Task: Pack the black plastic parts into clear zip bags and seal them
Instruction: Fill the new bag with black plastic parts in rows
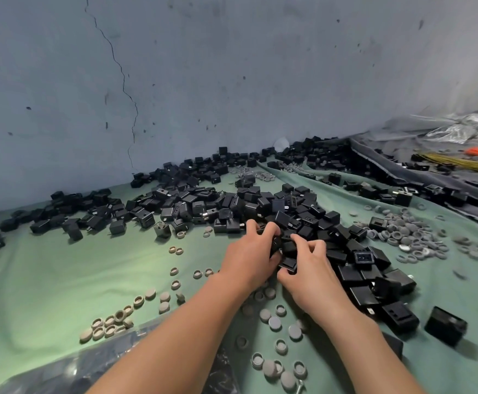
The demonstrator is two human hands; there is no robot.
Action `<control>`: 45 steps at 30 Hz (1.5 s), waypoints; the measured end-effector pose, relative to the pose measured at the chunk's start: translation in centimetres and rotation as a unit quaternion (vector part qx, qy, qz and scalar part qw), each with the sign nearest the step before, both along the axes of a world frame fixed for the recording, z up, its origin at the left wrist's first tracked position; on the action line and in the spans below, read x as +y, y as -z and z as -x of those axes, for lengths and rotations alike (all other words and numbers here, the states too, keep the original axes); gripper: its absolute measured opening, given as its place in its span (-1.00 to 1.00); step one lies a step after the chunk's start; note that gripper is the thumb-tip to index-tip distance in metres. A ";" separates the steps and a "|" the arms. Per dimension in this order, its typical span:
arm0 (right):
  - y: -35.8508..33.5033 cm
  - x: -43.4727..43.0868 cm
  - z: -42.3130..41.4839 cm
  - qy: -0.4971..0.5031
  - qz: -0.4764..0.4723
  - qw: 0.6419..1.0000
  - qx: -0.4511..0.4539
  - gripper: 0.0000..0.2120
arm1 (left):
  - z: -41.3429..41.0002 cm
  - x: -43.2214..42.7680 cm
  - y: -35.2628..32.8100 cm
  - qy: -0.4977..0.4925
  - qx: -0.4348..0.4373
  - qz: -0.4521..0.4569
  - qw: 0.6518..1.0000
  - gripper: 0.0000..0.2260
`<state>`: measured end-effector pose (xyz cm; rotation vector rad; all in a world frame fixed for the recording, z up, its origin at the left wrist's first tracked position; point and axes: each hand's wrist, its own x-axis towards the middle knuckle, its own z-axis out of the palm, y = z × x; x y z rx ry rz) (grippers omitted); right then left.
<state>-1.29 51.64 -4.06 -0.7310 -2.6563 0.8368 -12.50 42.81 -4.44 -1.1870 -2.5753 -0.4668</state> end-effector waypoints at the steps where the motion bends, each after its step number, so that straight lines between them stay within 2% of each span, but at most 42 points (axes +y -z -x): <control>1: -0.2 -0.3 -0.2 -0.001 -0.011 1.000 -0.001 -0.31 | 0.1 -0.1 -0.1 -0.007 -0.017 -0.017 1.000 -0.70; 3: -0.5 -0.7 -0.5 -0.003 -0.040 0.999 -0.009 -0.31 | 0.4 -0.3 -0.6 -0.021 -0.103 -0.089 0.991 -0.74; 4: -0.6 -0.8 -0.5 -0.004 -0.057 0.998 -0.016 -0.31 | 0.6 -0.5 -1.1 -0.035 -0.165 -0.143 0.975 -0.75; 5: -0.7 -0.9 -0.6 -0.002 -0.074 0.997 -0.023 -0.33 | 0.8 -0.7 -1.7 -0.053 -0.247 -0.204 0.946 -0.77; 6: -0.7 -1.1 -0.6 -0.001 -0.090 0.995 -0.035 -0.36 | 1.0 -1.2 -2.4 -0.071 -0.363 -0.279 0.886 -0.77; 7: -1.0 -1.2 -0.6 0.002 -0.103 0.994 -0.045 -0.39 | 1.1 -1.7 -3.2 -0.072 -0.497 -0.360 0.786 -0.76; 8: -1.2 -1.3 -0.6 0.005 -0.110 0.992 -0.056 -0.43 | 1.3 -2.4 -4.1 -0.045 -0.616 -0.435 0.655 -0.74; 9: -1.4 -1.5 -0.7 0.008 -0.111 0.992 -0.065 -0.45 | 1.2 -3.2 -4.8 -0.012 -0.689 -0.496 0.528 -0.72; 10: -1.6 -1.6 -0.9 0.012 -0.107 0.992 -0.072 -0.47 | 1.0 -4.2 -5.4 0.018 -0.724 -0.537 0.434 -0.70; 11: -2.0 -1.7 -1.0 0.019 -0.103 0.992 -0.075 -0.49 | 0.8 -5.1 -6.1 0.044 -0.737 -0.559 0.376 -0.67; 12: -2.3 -1.8 -1.1 0.027 -0.099 0.992 -0.072 -0.51 | 0.4 -5.9 -6.7 0.065 -0.745 -0.569 0.343 -0.64; 13: -2.7 -1.9 -1.1 0.035 -0.094 0.993 -0.064 -0.54 | -0.1 -6.7 -7.3 0.082 -0.748 -0.571 0.327 -0.62; 16: -4.0 -2.9 -1.0 0.032 -0.079 0.996 0.007 -0.56 | -1.7 -9.0 -8.9 0.115 -0.747 -0.571 0.320 -0.59; 18: -5.3 -4.5 -1.0 0.011 -0.024 0.997 0.073 -0.53 | -2.8 -10.5 -10.0 0.124 -0.744 -0.575 0.316 -0.59; 20: -6.3 -6.7 -0.7 -0.008 0.118 0.984 0.136 -0.56 | -4.0 -12.0 -10.9 0.136 -0.737 -0.583 0.313 -0.59; 21: -6.8 -8.0 -0.6 -0.010 0.235 0.957 0.169 -0.60 | -4.7 -12.7 -11.2 0.140 -0.732 -0.588 0.314 -0.59; 22: -7.2 -9.3 -0.5 -0.008 0.380 0.903 0.198 -0.67 | -5.3 -13.4 -11.5 0.144 -0.727 -0.593 0.315 -0.59; 24: -7.7 -11.8 -0.7 -0.013 0.630 0.743 0.227 -0.73 | -6.4 -14.7 -11.9 0.152 -0.719 -0.600 0.318 -0.59; 25: -7.7 -13.0 -0.8 -0.020 0.700 0.676 0.229 -0.73 | -6.9 -15.4 -12.0 0.153 -0.714 -0.605 0.319 -0.60; 26: -7.6 -14.0 -1.2 -0.026 0.744 0.629 0.224 -0.72 | -7.4 -16.0 -12.0 0.151 -0.706 -0.612 0.323 -0.61; 28: -7.4 -15.9 -1.8 -0.032 0.799 0.563 0.210 -0.70 | -8.3 -17.1 -11.9 0.135 -0.683 -0.631 0.344 -0.60; 29: -7.4 -16.8 -2.1 -0.033 0.822 0.531 0.202 -0.73 | -8.6 -17.6 -11.7 0.119 -0.668 -0.638 0.366 -0.59; 31: -7.7 -18.3 -2.6 -0.034 0.862 0.470 0.188 -0.72 | -9.2 -18.3 -11.1 0.072 -0.641 -0.628 0.435 -0.56; 33: -8.0 -19.5 -2.8 -0.017 0.891 0.412 0.191 -0.64 | -9.8 -18.5 -10.3 0.005 -0.613 -0.587 0.529 -0.51; 34: -8.0 -19.9 -3.0 -0.010 0.896 0.399 0.195 -0.62 | -10.1 -18.3 -9.9 -0.026 -0.594 -0.574 0.564 -0.49; 35: -7.9 -20.2 -3.0 -0.008 0.896 0.399 0.195 -0.60 | -10.5 -18.0 -9.6 -0.047 -0.570 -0.575 0.585 -0.45; 37: -7.8 -20.4 -3.2 -0.006 0.887 0.415 0.202 -0.51 | -11.1 -17.2 -8.9 -0.056 -0.519 -0.602 0.604 -0.42; 38: -7.8 -20.3 -3.2 -0.001 0.881 0.422 0.211 -0.50 | -11.2 -16.6 -8.8 -0.049 -0.498 -0.616 0.609 -0.43; 40: -7.9 -19.9 -2.9 0.009 0.870 0.434 0.232 -0.61 | -11.2 -15.9 -8.7 -0.032 -0.480 -0.628 0.612 -0.46; 42: -7.9 -19.2 -2.5 0.012 0.863 0.438 0.252 -0.71 | -11.0 -15.3 -8.9 -0.019 -0.498 -0.620 0.606 -0.40; 45: -7.6 -18.0 -2.2 0.005 0.856 0.440 0.270 -0.71 | -10.7 -14.5 -8.9 -0.020 -0.538 -0.608 0.584 -0.30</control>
